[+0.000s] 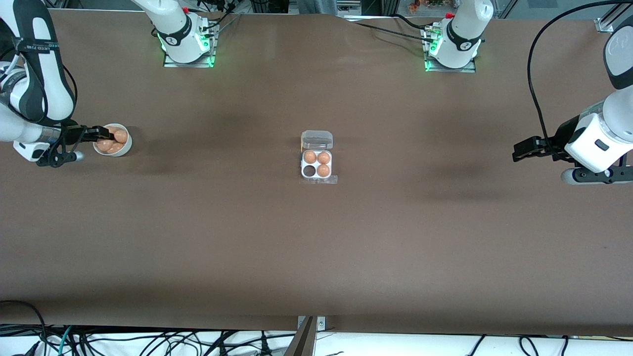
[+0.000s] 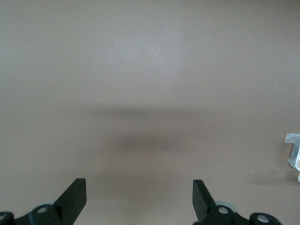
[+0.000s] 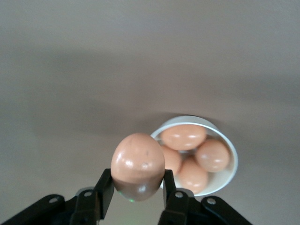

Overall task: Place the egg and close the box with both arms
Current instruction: 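Lift the egg with the right gripper and carry it to the box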

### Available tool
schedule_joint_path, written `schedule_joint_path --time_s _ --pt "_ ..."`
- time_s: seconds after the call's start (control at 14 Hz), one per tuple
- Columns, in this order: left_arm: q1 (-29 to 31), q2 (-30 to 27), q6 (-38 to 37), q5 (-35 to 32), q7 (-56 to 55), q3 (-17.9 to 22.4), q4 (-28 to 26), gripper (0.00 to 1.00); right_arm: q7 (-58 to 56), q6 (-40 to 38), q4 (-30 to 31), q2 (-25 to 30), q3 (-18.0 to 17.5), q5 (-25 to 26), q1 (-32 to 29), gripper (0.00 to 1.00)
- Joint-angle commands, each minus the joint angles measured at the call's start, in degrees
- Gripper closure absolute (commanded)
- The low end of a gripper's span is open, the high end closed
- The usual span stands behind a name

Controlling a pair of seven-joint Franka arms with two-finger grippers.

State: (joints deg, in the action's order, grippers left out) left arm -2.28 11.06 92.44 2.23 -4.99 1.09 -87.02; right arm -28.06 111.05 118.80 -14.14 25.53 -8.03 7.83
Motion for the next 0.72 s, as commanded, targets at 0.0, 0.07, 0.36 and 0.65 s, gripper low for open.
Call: schedule_joint_path --time_s 0.0,0.07,0.36,0.65 --pt "0.43 0.37 0.02 1.11 1.47 -0.21 0.97 0.0 7.91 -7.14 -7.6 -3.17 -0.04 -1.28 5.33 0.65" --pt "0.43 0.37 0.02 1.11 1.47 -0.21 0.97 0.0 10.2 -8.99 -9.97 -4.48 -0.04 -3.46 7.26 0.65" --pt "0.43 0.37 0.02 1.11 1.47 -0.21 0.97 0.0 17.67 -15.85 -18.94 -11.16 -0.04 -14.35 13.16 0.65" --pt "0.43 0.37 0.02 1.11 1.47 -0.12 0.97 0.0 26.37 -16.3 -21.85 -15.2 -0.13 -28.57 16.68 0.65"
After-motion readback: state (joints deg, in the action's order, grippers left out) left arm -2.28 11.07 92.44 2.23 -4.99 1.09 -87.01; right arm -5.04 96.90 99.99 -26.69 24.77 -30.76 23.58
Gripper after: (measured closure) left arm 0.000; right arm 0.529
